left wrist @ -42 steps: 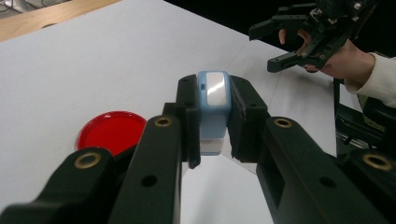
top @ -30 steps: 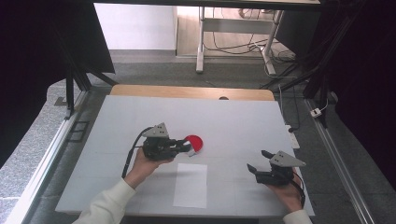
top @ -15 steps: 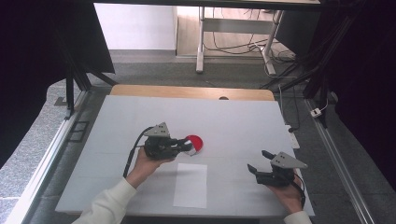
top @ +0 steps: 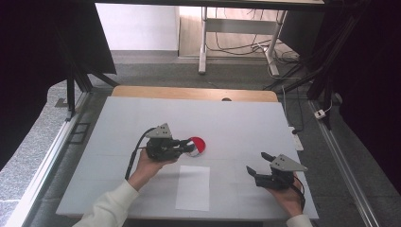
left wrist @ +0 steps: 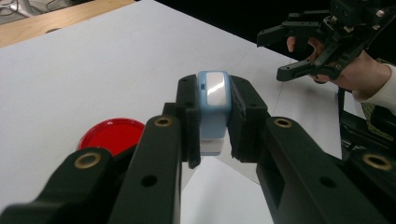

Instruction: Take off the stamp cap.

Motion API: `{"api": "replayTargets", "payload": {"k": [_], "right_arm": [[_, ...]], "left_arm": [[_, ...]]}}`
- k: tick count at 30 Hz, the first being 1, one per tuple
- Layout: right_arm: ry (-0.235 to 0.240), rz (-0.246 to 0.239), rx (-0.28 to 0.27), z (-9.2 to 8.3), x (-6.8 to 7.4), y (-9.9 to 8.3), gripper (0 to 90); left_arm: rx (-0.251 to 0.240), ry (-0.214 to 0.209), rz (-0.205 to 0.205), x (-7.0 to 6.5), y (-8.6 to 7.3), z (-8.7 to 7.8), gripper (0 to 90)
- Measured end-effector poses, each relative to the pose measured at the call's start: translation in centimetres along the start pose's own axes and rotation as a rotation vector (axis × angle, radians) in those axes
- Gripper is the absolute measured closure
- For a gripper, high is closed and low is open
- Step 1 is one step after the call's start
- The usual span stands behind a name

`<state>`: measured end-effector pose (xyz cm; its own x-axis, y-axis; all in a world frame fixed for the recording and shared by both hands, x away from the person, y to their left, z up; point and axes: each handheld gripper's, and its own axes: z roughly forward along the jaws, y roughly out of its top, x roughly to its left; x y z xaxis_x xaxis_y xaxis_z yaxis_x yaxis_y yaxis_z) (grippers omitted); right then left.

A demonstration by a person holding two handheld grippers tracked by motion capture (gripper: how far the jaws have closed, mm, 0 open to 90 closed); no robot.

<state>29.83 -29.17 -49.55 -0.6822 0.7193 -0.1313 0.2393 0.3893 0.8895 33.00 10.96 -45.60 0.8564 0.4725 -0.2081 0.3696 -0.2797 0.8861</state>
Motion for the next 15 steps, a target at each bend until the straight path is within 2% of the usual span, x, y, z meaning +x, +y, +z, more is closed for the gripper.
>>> {"api": "replayTargets", "payload": {"k": [7,11,15], "right_arm": [[-0.008,0.013,-0.011,0.4,0.6,0.2,22.0],[0.005,0.032,-0.017,0.5,1.1,0.5,22.8],[0.018,0.021,-0.019,0.9,1.8,0.8,23.3]], "left_arm": [[0.001,0.001,-0.004,0.0,0.0,0.1,75.3],[0.0,0.001,-0.004,0.0,0.0,0.2,75.3],[0.0,0.001,-0.003,0.0,0.0,0.2,75.3]]}}
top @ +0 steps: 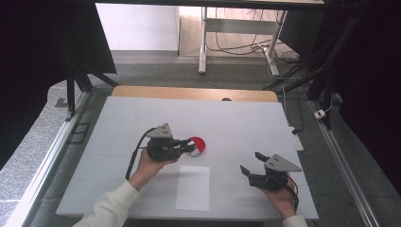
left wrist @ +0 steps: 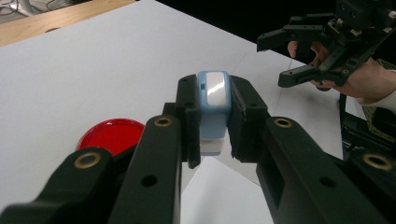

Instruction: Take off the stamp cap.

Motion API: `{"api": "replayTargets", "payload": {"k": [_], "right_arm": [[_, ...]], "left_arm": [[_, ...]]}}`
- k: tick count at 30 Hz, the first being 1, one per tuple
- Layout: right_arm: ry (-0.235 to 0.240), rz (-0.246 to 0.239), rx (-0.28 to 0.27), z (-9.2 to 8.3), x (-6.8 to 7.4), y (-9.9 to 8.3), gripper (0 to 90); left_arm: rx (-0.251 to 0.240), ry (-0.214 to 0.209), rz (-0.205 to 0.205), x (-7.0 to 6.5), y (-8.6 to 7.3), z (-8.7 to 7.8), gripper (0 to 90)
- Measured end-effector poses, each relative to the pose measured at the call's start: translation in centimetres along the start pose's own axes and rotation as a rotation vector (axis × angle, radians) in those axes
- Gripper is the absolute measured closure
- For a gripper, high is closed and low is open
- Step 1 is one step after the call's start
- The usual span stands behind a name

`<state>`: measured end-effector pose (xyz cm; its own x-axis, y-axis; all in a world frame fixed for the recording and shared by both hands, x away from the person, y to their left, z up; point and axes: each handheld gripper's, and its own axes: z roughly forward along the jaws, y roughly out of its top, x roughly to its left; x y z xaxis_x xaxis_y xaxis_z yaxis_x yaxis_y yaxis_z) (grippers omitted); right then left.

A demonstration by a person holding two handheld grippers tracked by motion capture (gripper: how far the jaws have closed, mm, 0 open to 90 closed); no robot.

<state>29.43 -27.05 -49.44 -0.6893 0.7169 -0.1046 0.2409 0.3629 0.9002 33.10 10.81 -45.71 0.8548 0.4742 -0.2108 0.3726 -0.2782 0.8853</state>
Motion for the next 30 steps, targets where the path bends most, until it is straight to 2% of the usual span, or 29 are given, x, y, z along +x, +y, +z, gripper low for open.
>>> {"api": "replayTargets", "payload": {"k": [10,30], "right_arm": [[0.027,-0.019,0.015,1.2,1.6,0.5,23.5],[0.038,-0.035,0.014,2.6,3.2,0.8,23.6]], "left_arm": [[-0.001,0.002,-0.003,0.1,0.0,0.0,75.3],[0.002,0.001,-0.003,0.0,-0.1,0.3,75.3]]}}
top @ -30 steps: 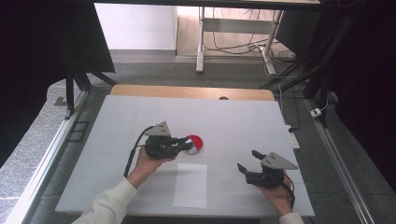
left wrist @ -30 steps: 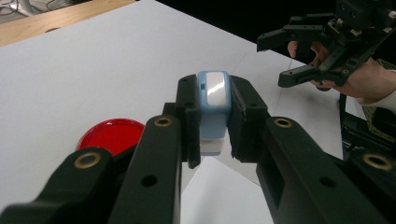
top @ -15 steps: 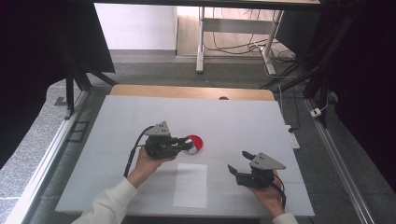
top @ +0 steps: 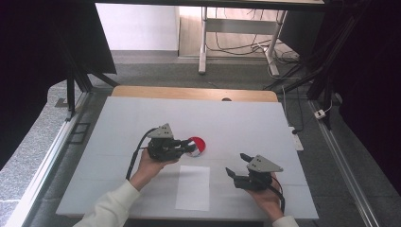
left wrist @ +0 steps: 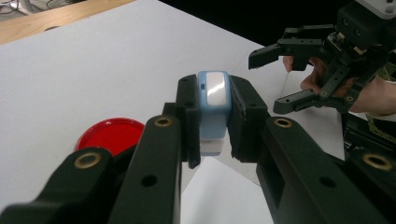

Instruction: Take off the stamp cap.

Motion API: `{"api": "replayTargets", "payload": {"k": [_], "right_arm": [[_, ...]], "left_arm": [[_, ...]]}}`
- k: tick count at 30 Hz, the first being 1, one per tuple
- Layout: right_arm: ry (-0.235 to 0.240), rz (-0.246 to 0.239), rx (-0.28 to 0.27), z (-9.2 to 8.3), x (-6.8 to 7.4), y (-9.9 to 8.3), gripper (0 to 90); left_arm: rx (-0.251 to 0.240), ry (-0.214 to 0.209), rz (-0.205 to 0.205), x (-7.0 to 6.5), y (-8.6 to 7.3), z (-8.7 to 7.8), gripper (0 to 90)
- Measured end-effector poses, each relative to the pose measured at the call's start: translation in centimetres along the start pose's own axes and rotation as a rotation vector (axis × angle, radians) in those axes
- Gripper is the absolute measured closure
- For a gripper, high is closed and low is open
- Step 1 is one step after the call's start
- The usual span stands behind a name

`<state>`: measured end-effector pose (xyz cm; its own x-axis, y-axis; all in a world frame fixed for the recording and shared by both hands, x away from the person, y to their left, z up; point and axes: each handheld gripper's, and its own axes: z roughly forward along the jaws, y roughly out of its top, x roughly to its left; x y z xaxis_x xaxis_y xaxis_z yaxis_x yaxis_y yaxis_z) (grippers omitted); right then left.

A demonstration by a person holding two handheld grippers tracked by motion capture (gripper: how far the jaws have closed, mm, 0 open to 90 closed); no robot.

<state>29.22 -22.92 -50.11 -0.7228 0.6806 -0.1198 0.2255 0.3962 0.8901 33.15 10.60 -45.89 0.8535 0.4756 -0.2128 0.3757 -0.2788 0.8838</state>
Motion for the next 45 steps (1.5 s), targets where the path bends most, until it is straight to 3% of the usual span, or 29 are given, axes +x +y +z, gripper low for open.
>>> {"api": "replayTargets", "payload": {"k": [13,28,45], "right_arm": [[0.018,-0.011,-0.015,1.2,1.3,0.6,23.8],[0.035,-0.096,-0.004,3.3,4.1,1.0,24.7],[0.035,-0.133,-0.005,4.7,5.8,1.6,26.2]], "left_arm": [[0.006,-0.003,0.001,-0.1,-0.1,0.3,75.2],[0.015,-0.004,0.005,-0.2,-0.2,0.6,75.2],[0.019,-0.008,0.002,-0.1,-0.2,0.7,75.2]]}}
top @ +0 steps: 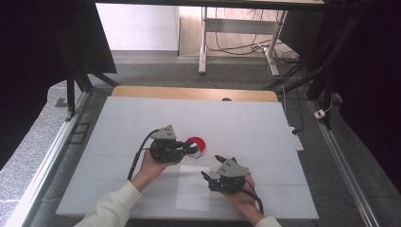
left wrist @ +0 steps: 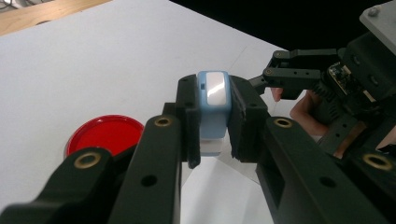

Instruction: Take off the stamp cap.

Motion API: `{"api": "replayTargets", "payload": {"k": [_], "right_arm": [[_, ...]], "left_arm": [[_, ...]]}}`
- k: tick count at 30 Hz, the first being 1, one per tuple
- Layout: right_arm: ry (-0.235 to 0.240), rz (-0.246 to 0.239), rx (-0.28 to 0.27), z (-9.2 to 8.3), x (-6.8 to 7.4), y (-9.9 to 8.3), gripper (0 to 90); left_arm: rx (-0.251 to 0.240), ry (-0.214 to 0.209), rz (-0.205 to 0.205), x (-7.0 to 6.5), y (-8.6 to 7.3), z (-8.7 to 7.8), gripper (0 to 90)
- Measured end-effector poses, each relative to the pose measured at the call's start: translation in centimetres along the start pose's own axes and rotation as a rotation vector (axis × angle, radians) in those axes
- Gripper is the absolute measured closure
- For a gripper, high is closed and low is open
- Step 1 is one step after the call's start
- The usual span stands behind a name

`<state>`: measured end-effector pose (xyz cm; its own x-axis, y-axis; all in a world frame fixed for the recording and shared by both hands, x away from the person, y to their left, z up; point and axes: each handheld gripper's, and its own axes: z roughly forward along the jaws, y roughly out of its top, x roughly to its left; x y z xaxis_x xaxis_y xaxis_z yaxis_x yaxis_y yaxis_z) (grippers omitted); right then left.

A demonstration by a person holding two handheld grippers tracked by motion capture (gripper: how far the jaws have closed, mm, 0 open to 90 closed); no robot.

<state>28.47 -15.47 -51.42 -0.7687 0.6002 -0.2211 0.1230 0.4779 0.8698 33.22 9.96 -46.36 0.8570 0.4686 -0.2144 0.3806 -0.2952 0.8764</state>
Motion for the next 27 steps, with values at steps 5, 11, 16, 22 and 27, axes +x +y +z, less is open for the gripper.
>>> {"api": "replayTargets", "payload": {"k": [5,11,16,22,27], "right_arm": [[-0.006,-0.007,-0.004,0.3,0.3,0.3,27.1],[-0.012,-0.005,-0.011,0.8,0.5,0.7,28.5],[-0.022,0.0,-0.009,1.3,0.6,0.9,31.1],[-0.022,0.004,-0.013,1.7,0.7,1.2,34.7],[-0.02,0.005,-0.025,1.8,0.8,1.4,38.7]], "left_arm": [[0.004,-0.001,0.0,0.0,-0.1,0.1,75.2],[0.004,-0.002,-0.001,-0.1,-0.1,0.3,75.2],[0.007,-0.004,0.0,-0.1,-0.2,0.4,75.2],[0.01,-0.003,0.003,-0.2,-0.2,0.5,75.2],[0.009,-0.004,-0.002,-0.2,-0.3,0.6,75.2]]}}
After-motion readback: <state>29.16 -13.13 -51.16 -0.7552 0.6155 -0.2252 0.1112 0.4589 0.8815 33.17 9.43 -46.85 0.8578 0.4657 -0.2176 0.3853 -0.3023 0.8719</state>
